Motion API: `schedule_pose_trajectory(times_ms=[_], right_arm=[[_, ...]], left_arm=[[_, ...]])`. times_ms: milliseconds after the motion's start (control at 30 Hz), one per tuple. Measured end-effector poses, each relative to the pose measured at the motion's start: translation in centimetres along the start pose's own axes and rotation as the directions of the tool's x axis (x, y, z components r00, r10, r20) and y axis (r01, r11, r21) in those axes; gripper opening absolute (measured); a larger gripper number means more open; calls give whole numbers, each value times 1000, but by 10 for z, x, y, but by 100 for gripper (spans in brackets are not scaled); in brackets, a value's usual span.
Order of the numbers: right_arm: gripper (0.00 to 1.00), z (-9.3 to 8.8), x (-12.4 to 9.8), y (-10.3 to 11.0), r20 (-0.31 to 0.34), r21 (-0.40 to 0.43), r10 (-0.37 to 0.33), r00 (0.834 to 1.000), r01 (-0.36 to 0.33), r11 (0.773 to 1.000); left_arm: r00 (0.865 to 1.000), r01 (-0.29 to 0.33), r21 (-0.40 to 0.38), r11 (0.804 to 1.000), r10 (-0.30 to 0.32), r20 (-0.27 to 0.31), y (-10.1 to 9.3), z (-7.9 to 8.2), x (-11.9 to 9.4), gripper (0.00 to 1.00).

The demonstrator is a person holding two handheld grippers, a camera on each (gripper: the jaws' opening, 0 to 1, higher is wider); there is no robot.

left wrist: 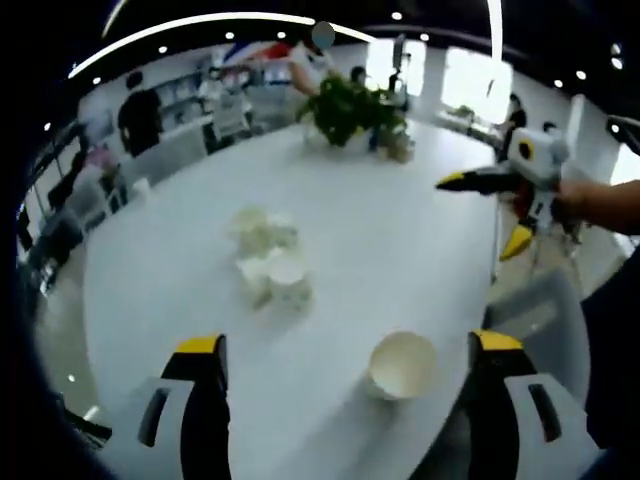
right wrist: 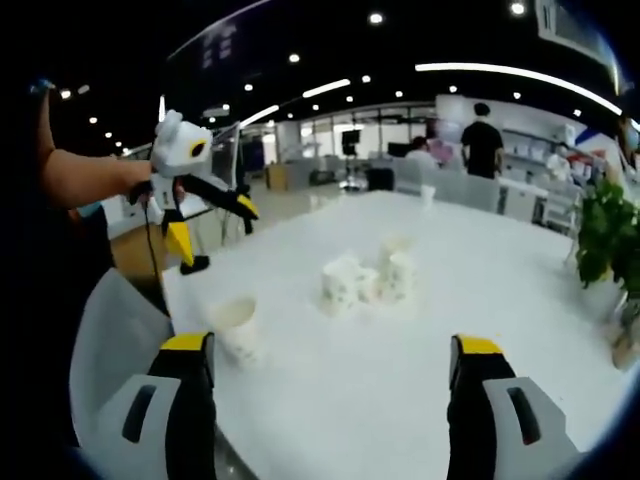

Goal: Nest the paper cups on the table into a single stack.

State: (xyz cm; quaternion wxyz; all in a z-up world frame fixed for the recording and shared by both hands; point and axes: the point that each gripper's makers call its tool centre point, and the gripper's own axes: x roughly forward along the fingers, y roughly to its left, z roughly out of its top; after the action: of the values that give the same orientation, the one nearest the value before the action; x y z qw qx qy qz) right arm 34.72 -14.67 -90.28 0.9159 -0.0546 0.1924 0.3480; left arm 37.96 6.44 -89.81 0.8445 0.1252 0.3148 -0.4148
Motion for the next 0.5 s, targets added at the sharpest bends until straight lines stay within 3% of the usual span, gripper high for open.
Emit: schedule_pose_trajectory(times_ms=[100, 200, 233, 300, 333, 467, 500], right_arm=[[100, 4, 1, -4, 13, 2, -17, 1000, 17, 1000], [100, 6, 3, -8, 17, -3, -30, 999, 30, 1000], [100, 7, 4, -9, 18, -5, -33, 999, 33, 999], [100, 9, 8, -14, 18, -6, -47, 999, 47, 999], [100, 10, 9, -17, 19, -8, -52, 998, 52, 999], [100, 9, 15, -24, 20, -9, -66, 998, 67, 998], [100, 7, 17, -27, 24, -11, -72, 997, 72, 997]], left_arm=[[999, -13, -52, 999, 15, 43, 13, -8, -10, 100], [993, -57, -39, 998, 61, 106, 28, -13, -20, 100], [985, -94, -18, 995, 95, 147, 36, -12, -24, 100], [975, -156, -8, 988, 156, 161, 54, -15, -27, 100], [972, -158, -20, 987, 159, 175, 57, -16, -29, 100], [951, -179, -140, 974, 208, 228, 71, -26, -37, 100], [953, -166, -180, 970, 205, 226, 69, -32, -38, 100]])
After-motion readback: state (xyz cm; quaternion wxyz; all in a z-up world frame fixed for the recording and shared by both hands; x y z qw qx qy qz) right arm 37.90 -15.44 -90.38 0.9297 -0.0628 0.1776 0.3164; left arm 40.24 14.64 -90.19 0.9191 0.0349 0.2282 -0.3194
